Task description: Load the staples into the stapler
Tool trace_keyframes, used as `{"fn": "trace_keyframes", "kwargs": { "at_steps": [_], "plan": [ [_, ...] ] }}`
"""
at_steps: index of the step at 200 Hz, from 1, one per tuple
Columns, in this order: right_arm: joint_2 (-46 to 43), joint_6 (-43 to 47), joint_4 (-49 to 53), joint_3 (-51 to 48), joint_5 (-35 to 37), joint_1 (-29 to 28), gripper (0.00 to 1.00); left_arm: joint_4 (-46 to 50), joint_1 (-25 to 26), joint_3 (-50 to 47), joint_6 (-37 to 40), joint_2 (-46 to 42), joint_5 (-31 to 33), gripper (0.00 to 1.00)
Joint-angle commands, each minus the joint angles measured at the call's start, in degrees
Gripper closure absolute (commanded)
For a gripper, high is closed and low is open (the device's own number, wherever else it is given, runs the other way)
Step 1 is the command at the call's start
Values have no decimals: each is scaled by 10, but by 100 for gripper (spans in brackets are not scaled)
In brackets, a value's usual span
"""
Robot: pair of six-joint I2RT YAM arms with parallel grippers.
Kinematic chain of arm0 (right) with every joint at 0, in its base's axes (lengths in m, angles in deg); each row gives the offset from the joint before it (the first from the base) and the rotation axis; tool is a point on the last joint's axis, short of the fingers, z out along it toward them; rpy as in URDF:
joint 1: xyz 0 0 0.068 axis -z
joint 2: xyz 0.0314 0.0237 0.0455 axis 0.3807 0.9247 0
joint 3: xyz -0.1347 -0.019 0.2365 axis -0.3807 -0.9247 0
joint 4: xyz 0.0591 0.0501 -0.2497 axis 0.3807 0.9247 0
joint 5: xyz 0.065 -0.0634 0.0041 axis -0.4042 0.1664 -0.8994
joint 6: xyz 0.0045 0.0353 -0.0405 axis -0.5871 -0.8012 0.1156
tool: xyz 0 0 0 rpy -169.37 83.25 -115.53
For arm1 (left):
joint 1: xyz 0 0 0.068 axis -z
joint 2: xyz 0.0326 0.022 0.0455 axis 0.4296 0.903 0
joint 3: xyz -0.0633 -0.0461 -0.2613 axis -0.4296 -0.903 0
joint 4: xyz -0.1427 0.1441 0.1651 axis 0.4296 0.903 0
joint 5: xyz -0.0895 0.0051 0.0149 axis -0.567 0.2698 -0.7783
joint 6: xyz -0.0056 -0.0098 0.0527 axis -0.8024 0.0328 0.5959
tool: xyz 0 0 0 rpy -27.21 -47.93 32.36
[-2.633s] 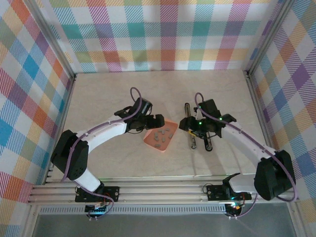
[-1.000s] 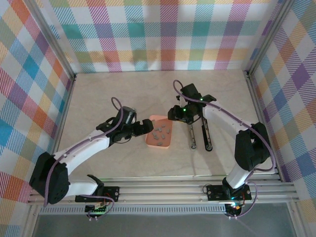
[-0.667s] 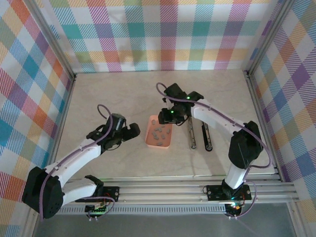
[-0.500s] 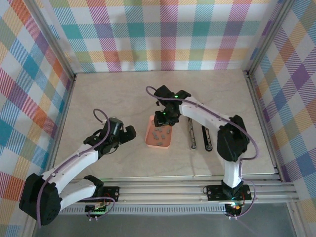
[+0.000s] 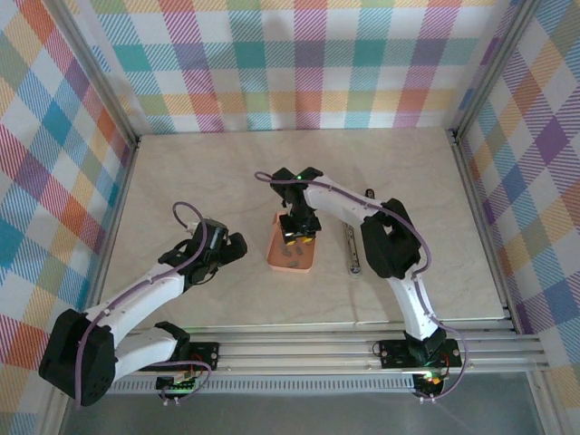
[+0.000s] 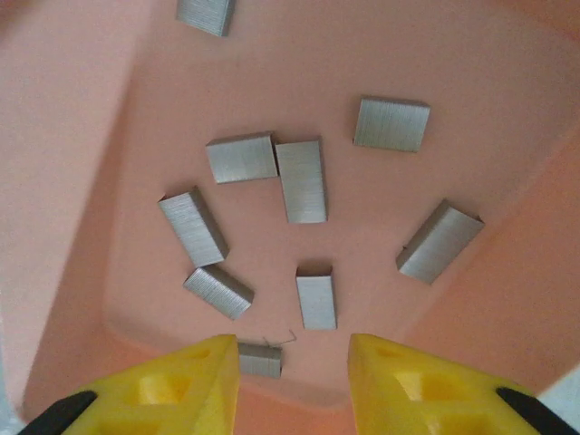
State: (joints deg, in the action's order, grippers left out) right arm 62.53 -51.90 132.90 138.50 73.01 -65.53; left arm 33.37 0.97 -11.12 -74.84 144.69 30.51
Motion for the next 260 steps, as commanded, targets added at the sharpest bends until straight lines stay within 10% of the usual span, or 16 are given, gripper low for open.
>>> {"fn": "trace_keyframes", "kwargs": {
  "at_steps": [1, 260],
  "plan": [
    [18, 13, 33, 20, 3, -4, 64, -10, -7, 0, 0, 5, 16, 0],
    [79, 16, 11, 22, 43, -4, 78, -30, -9, 27, 14, 52, -8, 0]
  ]
}}
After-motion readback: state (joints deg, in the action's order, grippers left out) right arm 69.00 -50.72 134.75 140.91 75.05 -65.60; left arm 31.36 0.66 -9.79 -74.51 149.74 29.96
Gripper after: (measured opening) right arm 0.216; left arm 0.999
